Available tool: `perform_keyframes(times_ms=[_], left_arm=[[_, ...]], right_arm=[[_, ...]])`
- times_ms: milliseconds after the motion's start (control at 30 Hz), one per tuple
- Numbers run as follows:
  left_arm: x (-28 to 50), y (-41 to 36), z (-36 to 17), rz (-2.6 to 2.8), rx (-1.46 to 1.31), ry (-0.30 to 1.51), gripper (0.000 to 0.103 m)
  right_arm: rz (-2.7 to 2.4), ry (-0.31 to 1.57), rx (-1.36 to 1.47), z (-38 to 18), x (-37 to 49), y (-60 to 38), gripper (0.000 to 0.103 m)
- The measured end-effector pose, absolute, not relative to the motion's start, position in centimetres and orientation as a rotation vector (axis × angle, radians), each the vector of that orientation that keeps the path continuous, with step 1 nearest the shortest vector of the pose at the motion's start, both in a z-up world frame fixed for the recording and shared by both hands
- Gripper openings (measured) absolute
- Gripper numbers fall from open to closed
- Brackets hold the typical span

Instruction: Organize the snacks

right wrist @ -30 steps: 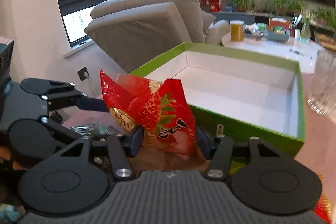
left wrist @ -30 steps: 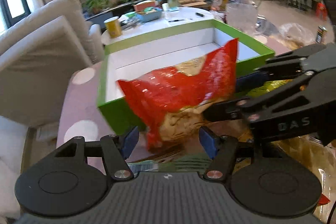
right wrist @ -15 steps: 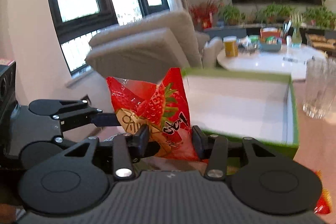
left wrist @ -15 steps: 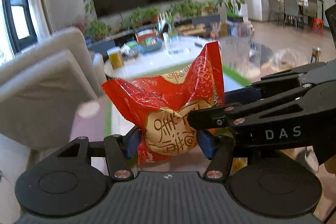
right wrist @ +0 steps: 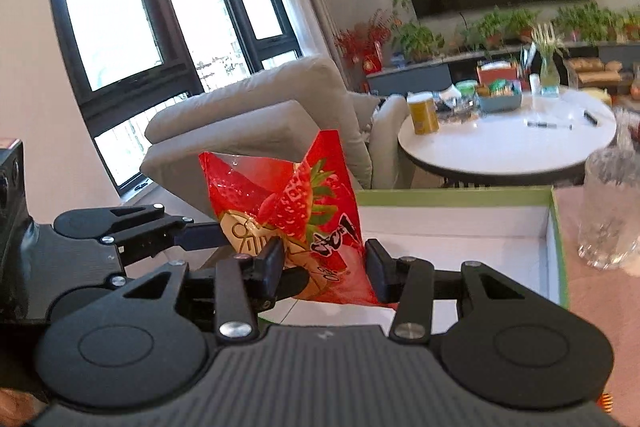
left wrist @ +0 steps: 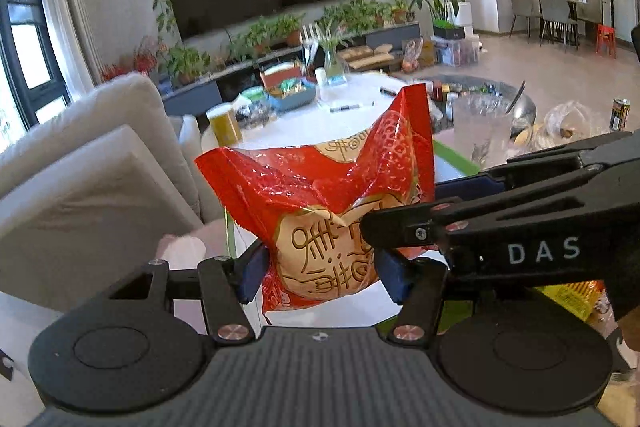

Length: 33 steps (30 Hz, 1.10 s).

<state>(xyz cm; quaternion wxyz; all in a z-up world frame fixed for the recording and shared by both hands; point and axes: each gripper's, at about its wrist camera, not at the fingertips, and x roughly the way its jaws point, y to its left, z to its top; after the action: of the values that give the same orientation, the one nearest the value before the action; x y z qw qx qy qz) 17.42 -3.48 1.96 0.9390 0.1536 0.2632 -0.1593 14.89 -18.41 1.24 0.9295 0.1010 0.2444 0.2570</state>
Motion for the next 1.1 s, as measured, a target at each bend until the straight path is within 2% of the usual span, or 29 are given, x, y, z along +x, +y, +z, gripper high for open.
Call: perform_keyframes(times_ms=[233, 300, 433, 567, 1100], left_arm=[[19.4, -2.9, -0.9, -0.317, 0.31, 0.643, 0.056], [20.0, -2.7, -1.8, -0.31, 0.304, 0.682, 0.059], [20.0, -2.3, -2.4, -0.296, 0.29, 0.669, 0.06], [19.9, -2.3, -2.4, -0.241, 0.306, 0.649, 0.077], [14.5, -1.4, 0.8, -0.182, 0.246, 0.508, 0.086]], right_arm=[[0.52, 0.601, 0.241, -1.1, 16.6, -17.5, 0.055], [0.51, 0.638, 0.242, -1.8, 16.9, -17.1, 0.055], [0.496, 0.677, 0.263, -2.6, 17.2, -16.9, 0.055], [0.462, 0.703, 0.277, -2.5, 17.5, -17.0, 0.055], [0.431, 0.56, 0.235, 0.6, 12.2, -19.1, 0.056]])
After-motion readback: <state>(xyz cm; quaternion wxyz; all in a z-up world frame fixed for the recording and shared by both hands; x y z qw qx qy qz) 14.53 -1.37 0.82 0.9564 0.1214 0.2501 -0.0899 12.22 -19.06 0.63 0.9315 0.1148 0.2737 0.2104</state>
